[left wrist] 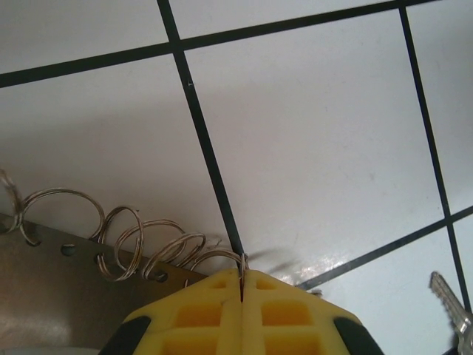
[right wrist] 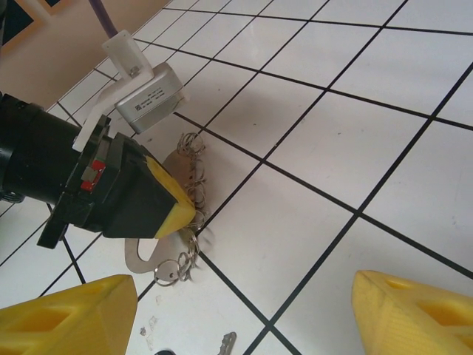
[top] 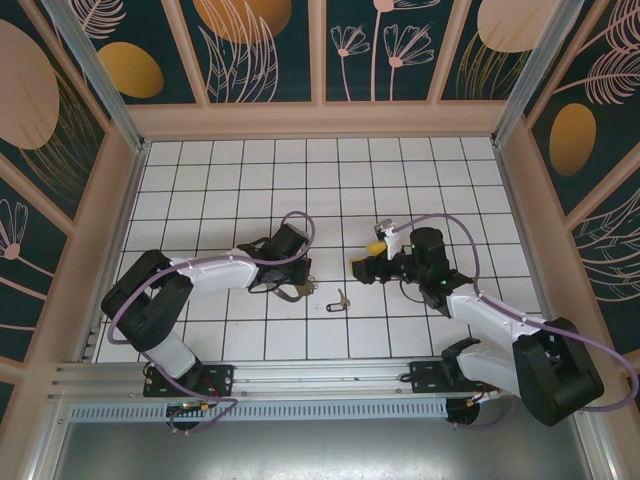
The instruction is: Put the keys on the keyring
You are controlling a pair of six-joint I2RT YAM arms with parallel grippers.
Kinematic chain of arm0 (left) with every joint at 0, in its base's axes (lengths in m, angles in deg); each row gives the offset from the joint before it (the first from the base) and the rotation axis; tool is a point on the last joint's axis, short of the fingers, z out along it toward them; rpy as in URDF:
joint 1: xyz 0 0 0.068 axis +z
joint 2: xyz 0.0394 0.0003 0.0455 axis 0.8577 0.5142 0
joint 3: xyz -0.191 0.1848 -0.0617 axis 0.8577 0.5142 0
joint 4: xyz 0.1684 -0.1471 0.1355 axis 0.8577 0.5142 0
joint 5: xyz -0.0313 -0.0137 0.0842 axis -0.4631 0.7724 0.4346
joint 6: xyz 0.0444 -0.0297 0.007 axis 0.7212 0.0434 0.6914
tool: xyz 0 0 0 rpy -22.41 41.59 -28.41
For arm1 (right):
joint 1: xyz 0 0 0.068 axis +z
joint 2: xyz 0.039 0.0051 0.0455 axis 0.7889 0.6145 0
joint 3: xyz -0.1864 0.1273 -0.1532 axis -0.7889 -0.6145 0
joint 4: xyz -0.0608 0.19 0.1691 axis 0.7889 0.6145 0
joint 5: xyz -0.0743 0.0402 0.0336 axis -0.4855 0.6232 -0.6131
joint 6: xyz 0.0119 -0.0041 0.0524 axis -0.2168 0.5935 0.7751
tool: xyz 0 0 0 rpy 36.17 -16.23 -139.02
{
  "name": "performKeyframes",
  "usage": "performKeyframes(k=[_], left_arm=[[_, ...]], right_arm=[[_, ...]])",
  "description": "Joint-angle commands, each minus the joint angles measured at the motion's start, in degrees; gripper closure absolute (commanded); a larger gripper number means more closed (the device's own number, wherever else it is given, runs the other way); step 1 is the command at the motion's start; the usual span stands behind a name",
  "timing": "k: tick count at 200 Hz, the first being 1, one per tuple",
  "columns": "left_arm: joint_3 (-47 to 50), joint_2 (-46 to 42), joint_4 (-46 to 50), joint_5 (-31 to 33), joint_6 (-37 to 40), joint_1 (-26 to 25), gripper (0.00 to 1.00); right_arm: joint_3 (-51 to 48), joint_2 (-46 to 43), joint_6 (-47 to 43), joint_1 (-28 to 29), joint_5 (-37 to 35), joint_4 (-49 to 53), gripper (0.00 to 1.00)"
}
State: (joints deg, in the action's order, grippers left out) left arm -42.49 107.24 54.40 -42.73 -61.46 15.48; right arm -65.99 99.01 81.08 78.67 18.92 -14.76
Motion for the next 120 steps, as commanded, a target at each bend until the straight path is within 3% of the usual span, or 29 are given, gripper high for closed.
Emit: performKeyframes(k=[1,69,120], left_arm=[[-1.24,-4.68,2.82,-0.28,4.22,-0.53,1.00],[0.73,-19.56,2.36,-3.02,15.27,-0.66,1.00],[5.91,-31.32,-7.92,-10.17,23.09,-1.13,1.00]], right_arm=[[-0.02,-1.68,-0.76,-0.35,1.38,1.21,0.23],[-2.31,-7.96,1.21,-0.31,8.98,-5.60,0.28],[-2.99,-13.26,2.97,0.92,15.03,-11.06,0.35]])
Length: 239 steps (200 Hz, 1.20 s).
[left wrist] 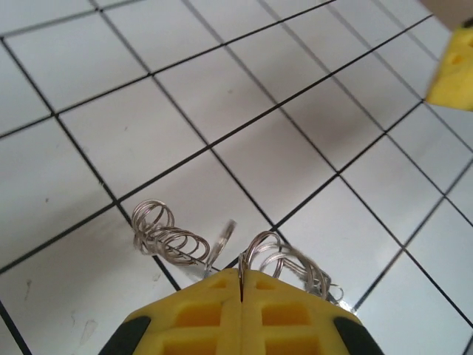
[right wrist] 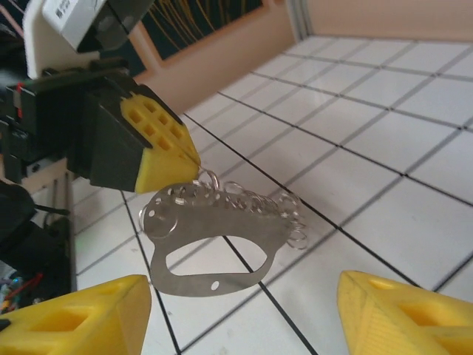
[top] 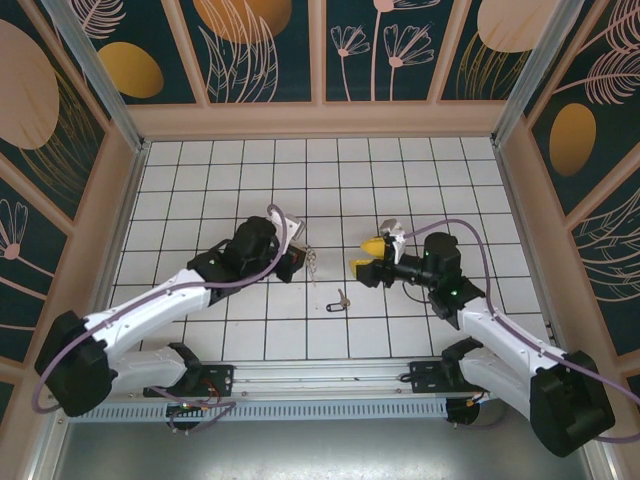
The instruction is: Put the keys on the keyring
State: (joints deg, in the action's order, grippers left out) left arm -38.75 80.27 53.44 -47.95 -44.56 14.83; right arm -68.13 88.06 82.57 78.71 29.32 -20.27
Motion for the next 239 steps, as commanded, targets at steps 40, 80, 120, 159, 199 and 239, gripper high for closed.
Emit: performKeyframes(k=[40,80,120,159,199,239], left_arm=[[2.48,-7.42,-10.75,-10.03,9.66,-0.50,1.00],[1.95,-8.11,-11.78,-16.59,9.56,-0.59,1.00],[2.22,-8.95,-12.58,-19.72,8.47,-0.74,1.00],[1.95,-7.84,-12.92,-20.51,8.02,-1.11,1.00],[2.13,-6.08,-15.05,-21.23,7.21,-1.47,1.00],[2.31,-4.41,-16.31,-21.38,6.71,-2.08,1.00]], right_arm=[[-0.13,-2.79,1.71,3.98,5.66,-8.04,0.46],[0.70,-1.18,2.50,4.22,3.73,-9.53,0.58],[1.51,2.70,3.04,4.13,-0.68,-9.55,0.70],[2.47,6.78,3.05,5.86,1.86,-13.28,0.69],[3.51,6.84,0.81,10.60,3.96,-15.09,0.65],[2.33,5.67,0.20,12.81,4.50,-16.99,0.64]])
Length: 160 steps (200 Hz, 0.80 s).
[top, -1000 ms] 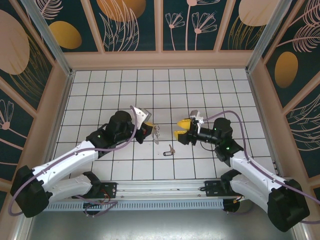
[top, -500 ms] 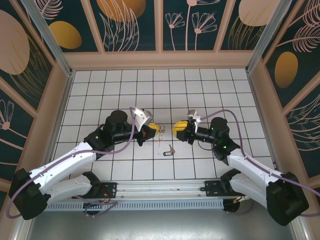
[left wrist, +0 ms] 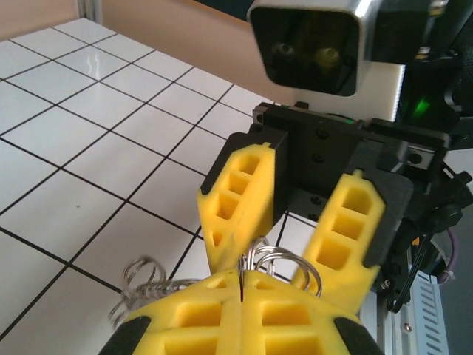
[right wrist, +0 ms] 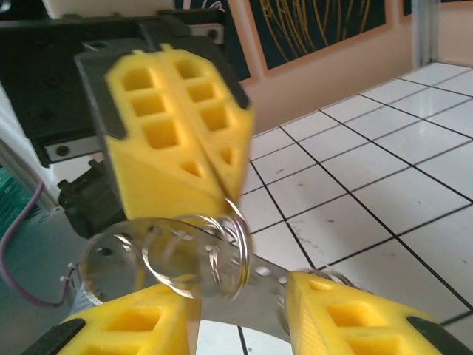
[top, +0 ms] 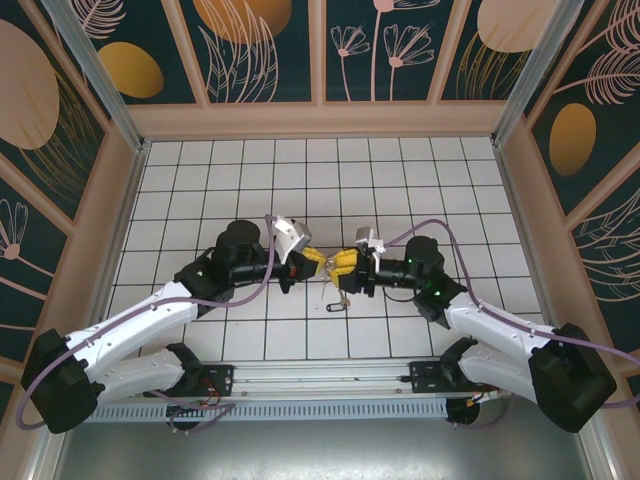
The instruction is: Put the keys on the keyring
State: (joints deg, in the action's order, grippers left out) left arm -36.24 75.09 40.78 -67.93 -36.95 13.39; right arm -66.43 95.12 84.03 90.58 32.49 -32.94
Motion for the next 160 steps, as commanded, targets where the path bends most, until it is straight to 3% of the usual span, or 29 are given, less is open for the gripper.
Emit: performKeyframes(k=[1,53,160], left_arm=[[-0.21,0.80,-3.73,-1.43,-0.90,-0.64,1.00],[-0.03,1.67,-4.29,-1.10,-1.26,-0.67,1.00],[-0.38,3.11,-4.85,1.43,-1.69,-0.68,1.00]], right_arm=[[0.61,-1.43,-1.26,0.95,1.29,-4.38,0.64],[-1.43,-4.78,-0.46,1.47,2.26,-8.63,0.63],[-3.53,-9.90,-3.95,7.26,11.01,-7.10,0.63]])
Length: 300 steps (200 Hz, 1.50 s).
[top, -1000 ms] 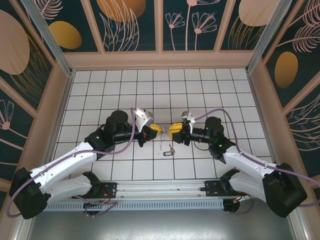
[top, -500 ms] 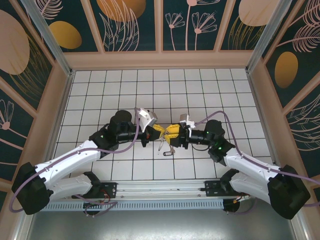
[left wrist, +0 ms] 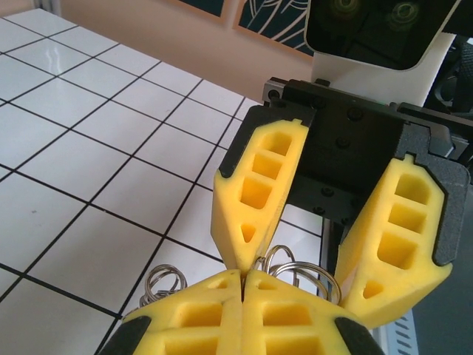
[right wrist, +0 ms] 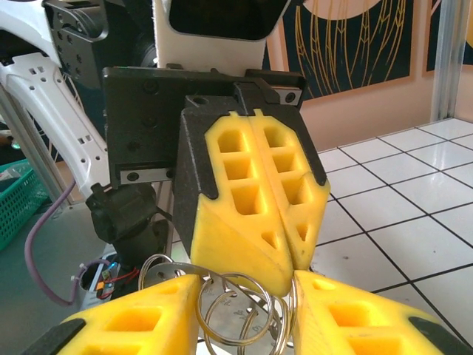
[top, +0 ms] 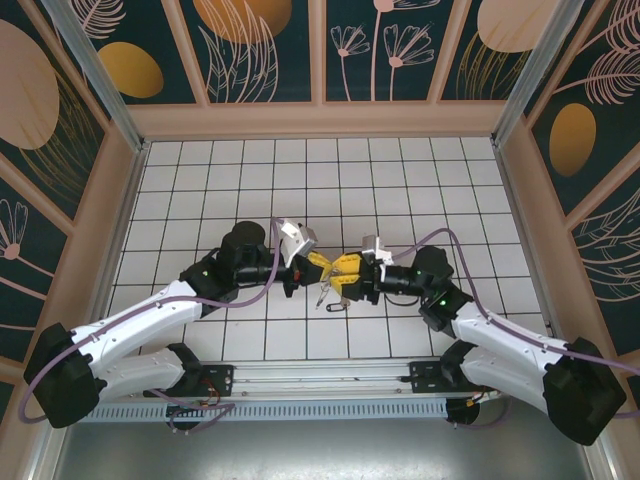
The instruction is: Put the keys on the keyring
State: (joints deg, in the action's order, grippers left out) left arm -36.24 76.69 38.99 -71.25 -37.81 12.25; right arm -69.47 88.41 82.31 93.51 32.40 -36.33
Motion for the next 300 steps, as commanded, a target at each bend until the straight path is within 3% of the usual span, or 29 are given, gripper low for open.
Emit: performKeyframes(k=[1,46,120,152,184,208,255,300], left_arm=[[-0.38,1.51,-3.06,4.76,-0.84,0.43,1.00],[-0.54,1.34,-2.75,5.46,-0.53,0.45,1.00],[-0.40,-0.54,-1.03,6.51,1.08,0.43,1.00],[0.12,-1.73,-0.51,6.79,1.57,0.47,1.00],[0.66,-2.18,-0.59,6.20,1.97,0.43,1.00],[0.96,-2.62,-1.03,5.70,2.06,0.46,1.00],[1.37,-3.13,-1.30,5.13,2.17,0.47,1.00],[0.98,-3.76,0.34,5.38,2.80,0.43,1.00]], right_arm=[[-0.54,-3.28,-2.28,4.35,11.19,-3.70,0.63],[-1.79,-6.97,-1.98,4.54,12.80,-4.55,0.60],[-3.53,-13.04,-2.07,4.19,3.26,-0.25,0.49],[-3.16,-15.13,-1.92,3.02,-0.68,3.23,0.53],[-2.87,-15.11,-0.57,0.91,-3.35,4.28,0.72],[-2.43,-13.60,0.71,-1.24,-3.35,4.15,0.79],[-0.68,-10.03,0.30,-2.38,-5.71,5.89,0.78],[-1.21,-11.85,2.05,-5.89,-6.19,6.35,0.68]])
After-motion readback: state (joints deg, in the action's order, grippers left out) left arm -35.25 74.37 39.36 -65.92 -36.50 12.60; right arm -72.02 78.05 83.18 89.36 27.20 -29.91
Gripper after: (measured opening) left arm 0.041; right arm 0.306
